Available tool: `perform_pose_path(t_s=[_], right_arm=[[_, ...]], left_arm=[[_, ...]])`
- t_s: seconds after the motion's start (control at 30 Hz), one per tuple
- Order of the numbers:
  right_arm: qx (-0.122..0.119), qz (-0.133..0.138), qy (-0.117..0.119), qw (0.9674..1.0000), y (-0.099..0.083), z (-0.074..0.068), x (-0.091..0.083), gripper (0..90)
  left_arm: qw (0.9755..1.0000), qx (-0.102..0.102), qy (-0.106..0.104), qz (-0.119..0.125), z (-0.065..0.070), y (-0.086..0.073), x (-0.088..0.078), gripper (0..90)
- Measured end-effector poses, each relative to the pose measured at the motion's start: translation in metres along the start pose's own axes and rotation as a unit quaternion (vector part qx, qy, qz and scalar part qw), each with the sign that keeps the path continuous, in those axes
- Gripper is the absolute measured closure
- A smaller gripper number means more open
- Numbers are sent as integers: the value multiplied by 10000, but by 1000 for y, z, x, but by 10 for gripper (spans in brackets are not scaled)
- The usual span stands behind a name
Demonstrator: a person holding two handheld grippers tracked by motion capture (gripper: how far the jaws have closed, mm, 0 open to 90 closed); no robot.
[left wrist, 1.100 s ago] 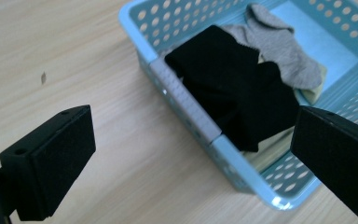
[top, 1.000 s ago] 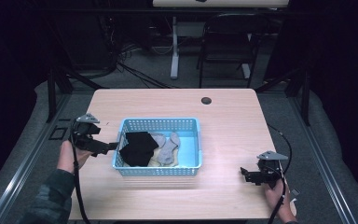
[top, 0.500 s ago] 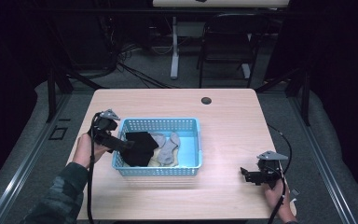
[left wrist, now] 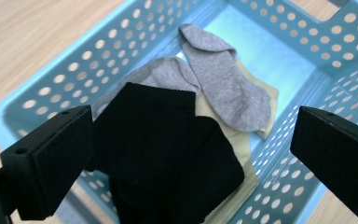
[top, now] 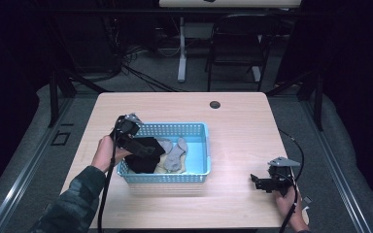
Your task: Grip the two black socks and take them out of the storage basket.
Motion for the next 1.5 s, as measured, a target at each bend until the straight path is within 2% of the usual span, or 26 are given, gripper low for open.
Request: perform_pose_path(t_s=[0.17, 0.27, 0.3, 0.33, 0.47, 0.57, 0.63, 0.67, 0.77, 0.8, 0.97, 1.0, 1.03, 1.07, 1.17, 1.2, 1.3, 1.33, 1.37, 1.5], right_arm=[[1, 2, 1, 10000, 0, 0, 0, 55], [-6, -5, -10, 10000, 0, 0, 0, 55], [-6, -5, -10, 10000, 0, 0, 0, 55], [0, 1, 0, 10000, 0, 0, 0, 55], [-5, -5, -8, 10000, 0, 0, 0, 55], [-7, -7, -12, 10000, 0, 0, 0, 55], [-8, -7, -12, 10000, 0, 0, 0, 55], [-6, -5, -10, 10000, 0, 0, 0, 55], [-9, -7, -12, 10000, 0, 0, 0, 55], [-11, -10, -14, 10000, 0, 0, 0, 55], [-10, -7, -4, 10000, 0, 0, 0, 55], [-3, -2, 0, 10000, 0, 0, 0, 56], [-3, -2, 0, 10000, 0, 0, 0, 56], [0, 2, 5, 10000, 0, 0, 0, 56], [-2, 1, 4, 10000, 0, 0, 0, 56], [-3, 0, 8, 10000, 0, 0, 0, 56], [-3, -1, 6, 10000, 0, 0, 0, 55], [-3, 1, 1, 10000, 0, 0, 0, 56], [0, 2, 4, 10000, 0, 0, 0, 56], [-2, 2, 5, 10000, 0, 0, 0, 56]], left_arm=[[9998, 39, -24, -191, 8, 2, 13, 0], [9990, 41, 13, -434, 11, -1, 26, 0], [9990, 41, 13, -434, 11, -1, 26, 2], [9982, 40, 38, -590, 11, -4, 31, 3], [9971, 69, 44, -756, 13, -6, 36, 64], [9948, 116, 15, -1010, 18, -6, 47, 92], [9944, 116, -7, -1054, 19, -7, 49, 111], [9931, 102, 38, -1166, 21, -9, 53, 123], [9923, 80, 50, -1238, 22, -11, 57, 144], [9909, 124, 154, -1331, 23, -13, 59, 155], [9892, 199, 141, -1446, 25, -17, 61, 183], [9872, 265, 160, -1564, 25, -19, 62, 196], [9872, 265, 160, -1564, 25, -19, 62, 213], [9857, 299, 232, -1642, 24, -21, 64, 228], [9843, 329, 311, -1708, 24, -23, 65, 301], [9828, 361, 416, -1763, 23, -24, 65, 327], [9827, 337, 477, -1756, 22, -24, 64, 415], [9818, 351, 605, -1768, 20, -24, 62, 429], [9823, 337, 615, -1738, 19, -24, 61, 458], [9816, 329, 670, -1756, 16, -25, 59, 577]])
Point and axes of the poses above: each handheld gripper's, and its own axes: x roughly forward along the jaws, y roughly out of its top, z roughly to its right, the point moved 4 cm from there along x, roughly forward along the jaws, and after that the axes turned 4 degrees about z, right-handed, at the moved point
